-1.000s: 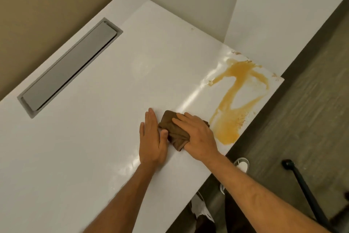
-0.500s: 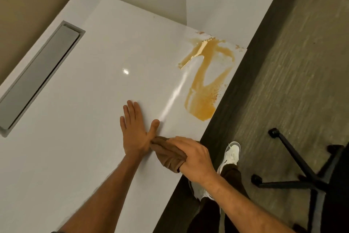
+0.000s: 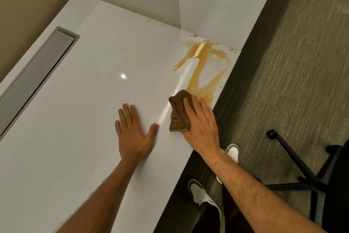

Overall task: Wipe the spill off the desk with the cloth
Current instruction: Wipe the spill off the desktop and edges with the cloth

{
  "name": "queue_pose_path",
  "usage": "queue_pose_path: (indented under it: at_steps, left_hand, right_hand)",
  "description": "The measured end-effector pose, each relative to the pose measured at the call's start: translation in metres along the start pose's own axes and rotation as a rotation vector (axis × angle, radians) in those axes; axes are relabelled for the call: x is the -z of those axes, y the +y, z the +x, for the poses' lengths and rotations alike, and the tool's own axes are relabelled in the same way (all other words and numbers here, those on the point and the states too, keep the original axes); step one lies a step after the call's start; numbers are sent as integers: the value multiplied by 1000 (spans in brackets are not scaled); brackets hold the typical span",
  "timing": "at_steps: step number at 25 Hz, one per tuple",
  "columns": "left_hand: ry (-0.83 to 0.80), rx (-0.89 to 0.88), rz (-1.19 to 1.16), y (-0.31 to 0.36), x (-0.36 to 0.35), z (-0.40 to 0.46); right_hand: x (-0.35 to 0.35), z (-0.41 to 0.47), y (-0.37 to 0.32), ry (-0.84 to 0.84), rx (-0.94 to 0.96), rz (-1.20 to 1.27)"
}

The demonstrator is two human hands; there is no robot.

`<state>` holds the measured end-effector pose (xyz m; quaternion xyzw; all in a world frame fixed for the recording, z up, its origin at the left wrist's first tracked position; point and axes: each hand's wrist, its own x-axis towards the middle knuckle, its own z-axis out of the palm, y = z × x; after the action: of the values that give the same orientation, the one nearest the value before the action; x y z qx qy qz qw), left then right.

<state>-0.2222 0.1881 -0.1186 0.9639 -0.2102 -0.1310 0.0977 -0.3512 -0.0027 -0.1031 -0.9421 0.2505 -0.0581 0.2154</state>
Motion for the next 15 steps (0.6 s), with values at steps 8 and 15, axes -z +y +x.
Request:
queue_pose_path:
  at_steps: [8, 15]
  left_hand:
    - [-11, -9, -4, 3, 5, -3]
    - [-34, 7, 10, 3, 4, 0]
  right_hand:
    - [-8, -14, -22, -15, 178, 107]
    - [-21, -81, -27, -101, 378, 200]
